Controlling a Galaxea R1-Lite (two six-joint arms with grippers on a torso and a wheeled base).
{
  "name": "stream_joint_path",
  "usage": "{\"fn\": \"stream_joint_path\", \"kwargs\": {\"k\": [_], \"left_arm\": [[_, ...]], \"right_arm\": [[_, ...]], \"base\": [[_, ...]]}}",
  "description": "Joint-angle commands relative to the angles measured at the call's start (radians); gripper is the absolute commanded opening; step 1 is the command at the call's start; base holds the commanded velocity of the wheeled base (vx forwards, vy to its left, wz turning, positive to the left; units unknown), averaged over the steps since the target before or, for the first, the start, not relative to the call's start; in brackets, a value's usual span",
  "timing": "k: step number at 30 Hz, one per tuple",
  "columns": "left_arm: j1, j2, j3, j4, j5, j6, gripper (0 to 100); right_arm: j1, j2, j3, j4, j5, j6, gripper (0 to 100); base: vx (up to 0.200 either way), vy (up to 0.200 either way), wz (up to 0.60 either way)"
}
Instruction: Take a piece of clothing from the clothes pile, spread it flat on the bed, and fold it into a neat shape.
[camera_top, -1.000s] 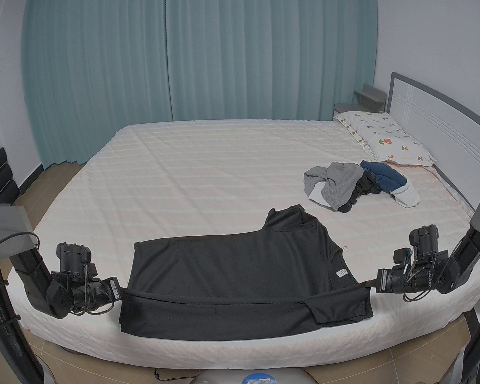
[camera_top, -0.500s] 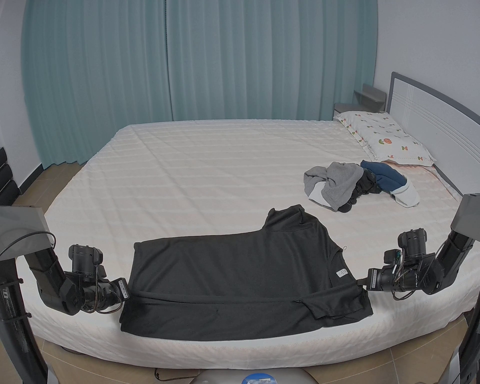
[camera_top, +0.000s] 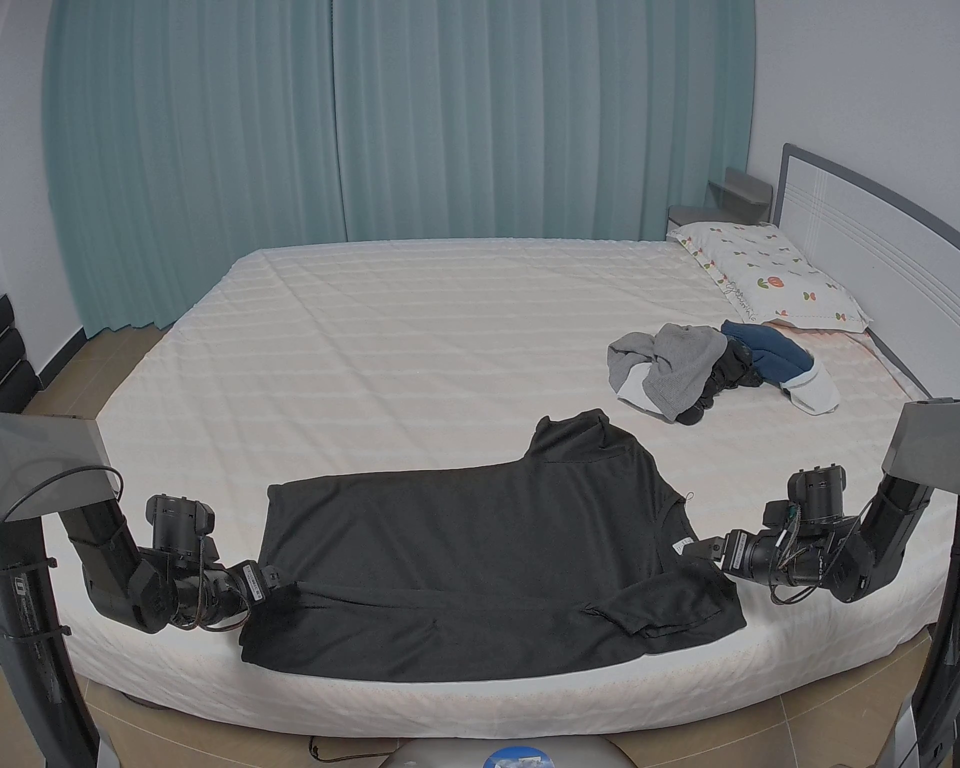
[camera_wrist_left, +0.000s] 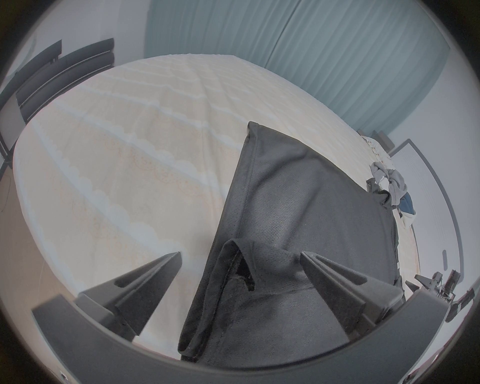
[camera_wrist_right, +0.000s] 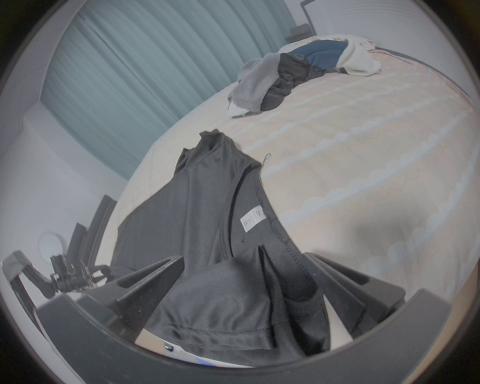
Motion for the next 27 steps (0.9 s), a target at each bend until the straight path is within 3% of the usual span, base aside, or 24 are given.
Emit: {"fn": "stream_joint_path", "kwargs": {"k": [1, 5, 10, 11, 16, 27], "left_arm": [[0.011, -0.004, -0.003, -0.003, -0.001, -0.039, 100], [0.051, -0.052, 0.011, -0.005, -0.031, -0.06, 100], [0.094, -0.093, 0.034, -0.005, -0.137, -0.068, 100], [0.102, -0.102, 0.046, -0.005, -0.186, -0.08, 100], [0.102, -0.093, 0.049, -0.005, -0.223, -0.139, 100], [0.102, -0.076, 0.045, -0.005, -0.271, -0.178, 100]], "right_arm": [[0.003, -0.103, 0.047, -0.006, -0.002, 0.087, 100], [0.031, -0.198, 0.128, 0.005, -0.003, 0.196, 100], [0.114, -0.256, 0.22, 0.005, -0.023, 0.342, 100], [0.165, -0.255, 0.228, 0.005, -0.059, 0.422, 100], [0.272, -0.19, 0.215, -0.009, -0.14, 0.574, 100], [0.292, -0.081, 0.157, -0.012, -0.189, 0.65, 100]], "base": [[0.0, 0.0, 0.0], [0.0, 0.0, 0.0], [0.0, 0.0, 0.0], [0.0, 0.0, 0.0], [0.0, 0.0, 0.0], [0.0, 0.0, 0.0]]}}
